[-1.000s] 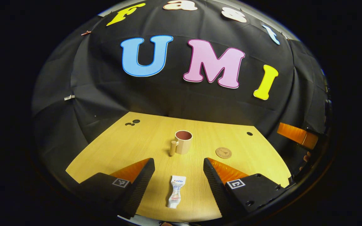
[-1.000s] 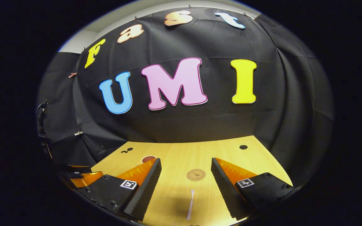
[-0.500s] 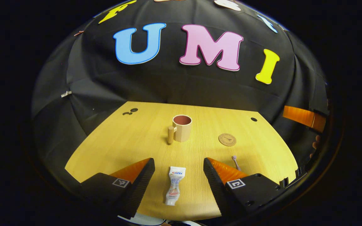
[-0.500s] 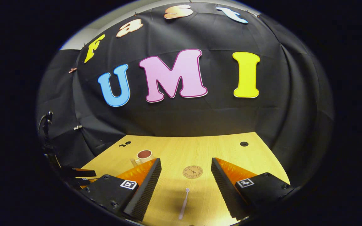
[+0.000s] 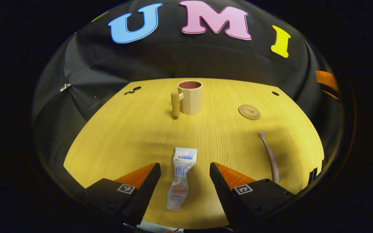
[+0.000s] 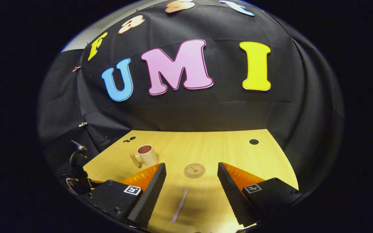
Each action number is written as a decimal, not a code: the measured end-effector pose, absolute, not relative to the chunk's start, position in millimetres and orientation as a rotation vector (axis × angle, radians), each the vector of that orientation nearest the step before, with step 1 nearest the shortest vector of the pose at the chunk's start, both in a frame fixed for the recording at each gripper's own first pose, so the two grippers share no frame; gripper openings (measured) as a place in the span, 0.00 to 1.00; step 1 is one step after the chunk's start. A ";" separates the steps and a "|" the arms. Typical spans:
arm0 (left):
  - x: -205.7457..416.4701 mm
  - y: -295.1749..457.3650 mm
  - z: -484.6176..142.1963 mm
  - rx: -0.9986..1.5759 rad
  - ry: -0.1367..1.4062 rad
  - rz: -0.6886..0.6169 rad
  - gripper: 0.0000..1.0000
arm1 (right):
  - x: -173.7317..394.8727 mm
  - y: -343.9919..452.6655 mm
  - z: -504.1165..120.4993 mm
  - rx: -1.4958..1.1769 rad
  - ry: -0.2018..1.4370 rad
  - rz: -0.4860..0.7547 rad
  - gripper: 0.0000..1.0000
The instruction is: Put the toothbrush and toothpaste on the desktop into the cup, then pick up the cup and place it on the coaster on the desktop.
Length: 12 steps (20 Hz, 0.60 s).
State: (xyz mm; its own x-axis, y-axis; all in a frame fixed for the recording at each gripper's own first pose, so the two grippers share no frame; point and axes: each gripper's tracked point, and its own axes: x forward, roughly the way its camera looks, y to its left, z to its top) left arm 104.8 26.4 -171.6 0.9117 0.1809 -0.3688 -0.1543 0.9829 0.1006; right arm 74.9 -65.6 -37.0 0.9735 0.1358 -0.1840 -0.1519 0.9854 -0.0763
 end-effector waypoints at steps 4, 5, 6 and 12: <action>115.8 30.4 -199.3 0.074 0.442 0.162 0.92 | 67.0 -78.6 -48.4 -0.092 0.205 0.115 0.98; 117.6 32.1 -204.9 0.061 0.460 0.156 0.92 | 64.1 -81.3 -51.7 -0.084 0.214 0.103 0.98; 118.6 35.6 -211.7 0.044 0.478 0.154 0.92 | 61.7 -84.3 -55.1 -0.078 0.222 0.087 0.98; 121.6 47.8 -220.1 0.074 0.487 0.093 0.75 | 45.1 -82.4 -79.6 -0.061 0.271 -0.009 0.98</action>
State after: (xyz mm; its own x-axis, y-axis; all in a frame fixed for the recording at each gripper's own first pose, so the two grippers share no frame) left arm 121.6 47.8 -220.1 0.8798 0.1065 -0.4633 -0.0713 0.9931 0.0927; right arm 45.1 -82.4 -79.6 0.9635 -0.0174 -0.2673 0.0011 0.9981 -0.0610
